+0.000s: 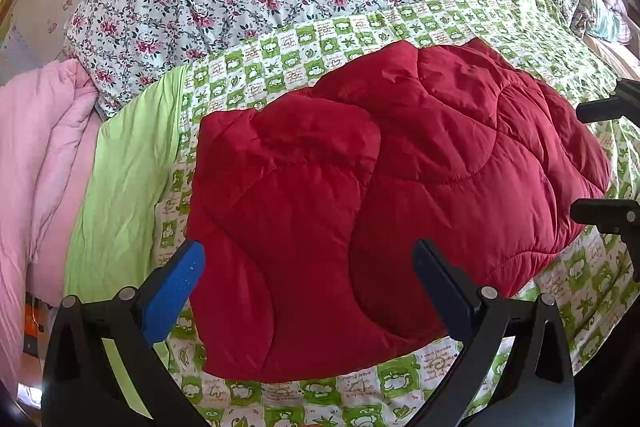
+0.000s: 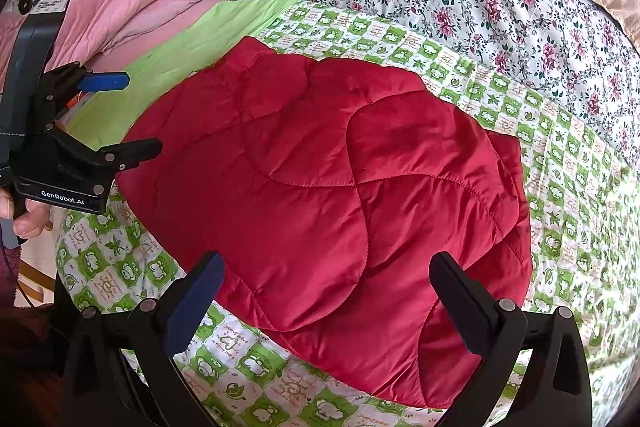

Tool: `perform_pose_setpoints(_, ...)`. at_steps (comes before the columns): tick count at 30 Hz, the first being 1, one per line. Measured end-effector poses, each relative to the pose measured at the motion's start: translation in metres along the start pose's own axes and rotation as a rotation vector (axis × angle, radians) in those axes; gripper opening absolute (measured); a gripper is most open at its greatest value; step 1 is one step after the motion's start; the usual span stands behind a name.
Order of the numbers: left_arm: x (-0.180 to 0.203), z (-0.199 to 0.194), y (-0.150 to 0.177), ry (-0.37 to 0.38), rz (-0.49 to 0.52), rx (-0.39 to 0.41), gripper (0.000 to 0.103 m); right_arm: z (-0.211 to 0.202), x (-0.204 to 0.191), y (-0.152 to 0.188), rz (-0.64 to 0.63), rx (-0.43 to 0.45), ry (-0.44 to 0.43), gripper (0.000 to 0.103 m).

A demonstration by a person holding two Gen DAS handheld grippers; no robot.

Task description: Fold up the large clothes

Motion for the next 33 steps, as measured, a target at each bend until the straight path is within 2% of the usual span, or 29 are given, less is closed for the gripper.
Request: perform_pose_setpoints(33, -0.0005, -0.0048, -0.0035, 0.002, 0.004, 0.008, 0.103, -0.0048, -0.0031, -0.0036, -0.008, 0.005, -0.003, 0.103)
Point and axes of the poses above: each gripper's, at about its wrist camera, not at the fingertips, and z roughly the way its jaws point, x to its right, y to its underside, the point moved 8 cm from there along z, roughly the way its jaws point, and after that the axes turned 15 degrees about -x, right-handed, at the moved point
